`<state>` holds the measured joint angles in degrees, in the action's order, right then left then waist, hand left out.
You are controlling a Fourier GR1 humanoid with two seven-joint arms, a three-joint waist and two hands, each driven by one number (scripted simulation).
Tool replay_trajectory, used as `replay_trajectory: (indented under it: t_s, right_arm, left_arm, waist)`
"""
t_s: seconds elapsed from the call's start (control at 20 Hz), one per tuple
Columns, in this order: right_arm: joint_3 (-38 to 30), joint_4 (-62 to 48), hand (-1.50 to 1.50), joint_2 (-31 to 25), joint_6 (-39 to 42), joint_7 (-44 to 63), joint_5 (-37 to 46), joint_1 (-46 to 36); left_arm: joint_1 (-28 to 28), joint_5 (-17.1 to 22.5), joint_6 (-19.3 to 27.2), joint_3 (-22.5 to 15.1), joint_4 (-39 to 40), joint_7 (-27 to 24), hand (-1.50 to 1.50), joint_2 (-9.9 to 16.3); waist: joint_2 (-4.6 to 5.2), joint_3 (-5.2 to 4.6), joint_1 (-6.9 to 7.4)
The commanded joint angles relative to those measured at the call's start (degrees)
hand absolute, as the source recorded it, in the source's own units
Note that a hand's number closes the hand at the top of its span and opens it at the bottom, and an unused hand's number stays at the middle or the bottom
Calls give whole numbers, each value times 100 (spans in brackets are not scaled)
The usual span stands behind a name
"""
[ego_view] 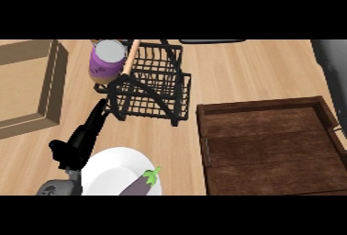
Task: Pick the can from the tray and place it in the tiered basket
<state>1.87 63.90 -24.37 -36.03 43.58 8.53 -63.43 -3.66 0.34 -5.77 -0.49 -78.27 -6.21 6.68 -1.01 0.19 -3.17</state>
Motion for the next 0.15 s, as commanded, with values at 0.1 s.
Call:
replay_trajectory:
  t_s: [0.1]
  right_arm:
    - [-569,1917,-150,-1036,972,-58,-826,1917]
  left_arm:
    - [73,34,10,-29,-105,132,0,-62]
  waist:
    - [-5,-3,-92]
